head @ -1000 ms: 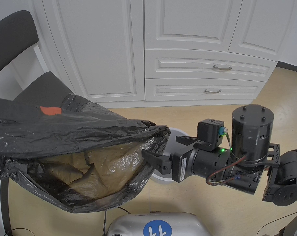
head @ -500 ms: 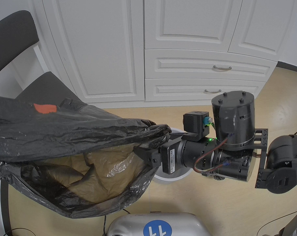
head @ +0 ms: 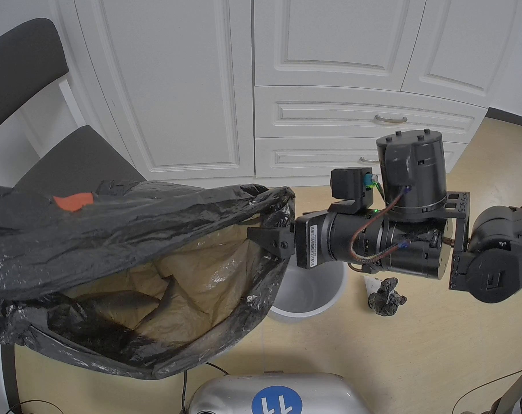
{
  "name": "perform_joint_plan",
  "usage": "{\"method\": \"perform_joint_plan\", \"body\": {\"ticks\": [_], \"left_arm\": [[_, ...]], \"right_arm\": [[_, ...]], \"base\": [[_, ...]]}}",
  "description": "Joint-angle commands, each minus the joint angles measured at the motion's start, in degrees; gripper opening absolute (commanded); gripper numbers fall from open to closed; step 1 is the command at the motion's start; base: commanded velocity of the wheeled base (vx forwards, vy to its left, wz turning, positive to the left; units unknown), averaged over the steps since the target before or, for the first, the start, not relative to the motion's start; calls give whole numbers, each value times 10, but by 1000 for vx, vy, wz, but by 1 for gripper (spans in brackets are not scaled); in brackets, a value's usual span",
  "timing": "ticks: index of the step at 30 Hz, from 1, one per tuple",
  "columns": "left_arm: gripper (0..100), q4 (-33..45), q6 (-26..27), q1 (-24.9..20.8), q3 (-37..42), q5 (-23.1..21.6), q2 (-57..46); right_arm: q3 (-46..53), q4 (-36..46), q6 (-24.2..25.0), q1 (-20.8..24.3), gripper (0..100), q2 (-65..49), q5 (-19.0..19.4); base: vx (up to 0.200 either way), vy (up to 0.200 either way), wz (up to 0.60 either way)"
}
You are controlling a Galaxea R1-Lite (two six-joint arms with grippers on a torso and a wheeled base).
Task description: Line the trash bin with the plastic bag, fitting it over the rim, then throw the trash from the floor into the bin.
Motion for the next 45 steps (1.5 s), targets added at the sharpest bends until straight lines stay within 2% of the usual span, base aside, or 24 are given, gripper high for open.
{"method": "perform_joint_plan", "body": {"ticks": [1, 9, 16, 17, 26, 33, 37, 42, 45], "left_arm": [[0, 0, 0, -1, 7, -1, 0], [0, 1, -1, -9, 10, -6, 3], [0, 2, -1, -12, 14, -6, 4], [0, 2, -1, -12, 14, -6, 4], [0, 7, -2, -13, 22, -18, 3], [0, 21, -8, -14, 13, -26, 22], [0, 68, -7, -13, -37, -10, 70], [0, 121, -6, -16, -95, 5, 117], [0, 143, -5, -35, -135, 26, 174]], "right_arm": [[-1, 0, 0, -10, 100, -3, 10], [23, -5, -9, 20, 100, -5, 13], [27, -6, -31, 27, 100, -8, 13], [27, -6, -31, 27, 0, -8, 13], [48, -8, -25, 23, 0, -24, 14], [96, -12, -25, 25, 0, -81, 8], [167, -39, -25, 29, 0, -157, 4], [223, -75, -18, 22, 0, -229, -33], [247, -83, 1, 20, 0, -284, -48]], "base": [[0, 0, 0], [0, 0, 0], [0, 0, 0], [0, 0, 0], [0, 0, 0], [0, 0, 0], [0, 0, 0], [0, 0, 0], [0, 0, 0]]}}
